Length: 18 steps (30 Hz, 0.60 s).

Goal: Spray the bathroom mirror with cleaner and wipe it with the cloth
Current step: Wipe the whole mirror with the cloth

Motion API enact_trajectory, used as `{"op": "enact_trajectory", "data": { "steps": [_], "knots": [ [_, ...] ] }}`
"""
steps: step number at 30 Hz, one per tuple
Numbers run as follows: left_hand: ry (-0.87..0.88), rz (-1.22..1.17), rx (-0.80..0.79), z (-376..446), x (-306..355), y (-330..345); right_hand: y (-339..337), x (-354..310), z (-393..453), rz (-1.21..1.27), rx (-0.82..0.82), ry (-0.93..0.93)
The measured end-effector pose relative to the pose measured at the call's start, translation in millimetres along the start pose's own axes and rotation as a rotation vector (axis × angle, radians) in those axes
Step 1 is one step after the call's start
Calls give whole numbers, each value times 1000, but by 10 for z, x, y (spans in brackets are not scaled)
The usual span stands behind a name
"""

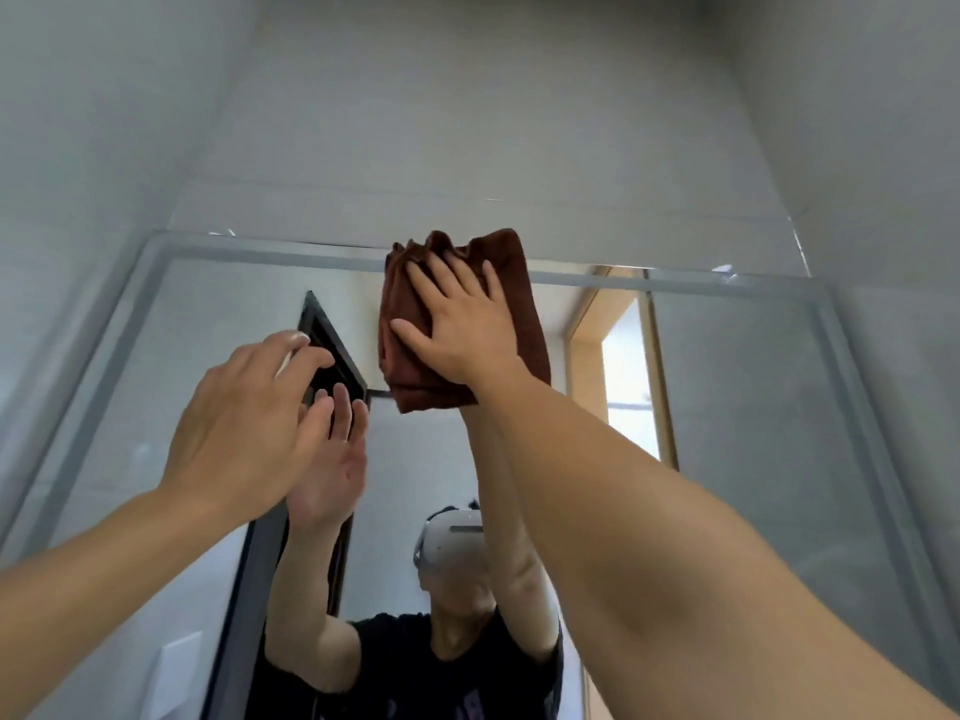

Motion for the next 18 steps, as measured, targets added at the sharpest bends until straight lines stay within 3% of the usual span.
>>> {"op": "enact_trajectory", "data": {
  "steps": [6, 14, 18],
  "knots": [
    [-3, -14, 58, 12, 47, 70, 34, -87, 195, -14, 8, -122],
    [140, -302, 223, 497, 1170, 60, -212, 1338, -15, -51, 41, 115],
    [117, -525, 290, 798, 1731, 3, -214, 1347, -360, 1, -5, 69]
  ]
}}
Point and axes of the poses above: each hand's wrist, its own z-axis towards the middle knuckle, its own y-axis out of the palm, x = y × z, the point moved 10 cm from there along z, towards the middle knuckle, and after that the axes turned 9 degrees about y, right-handed, at the moved point
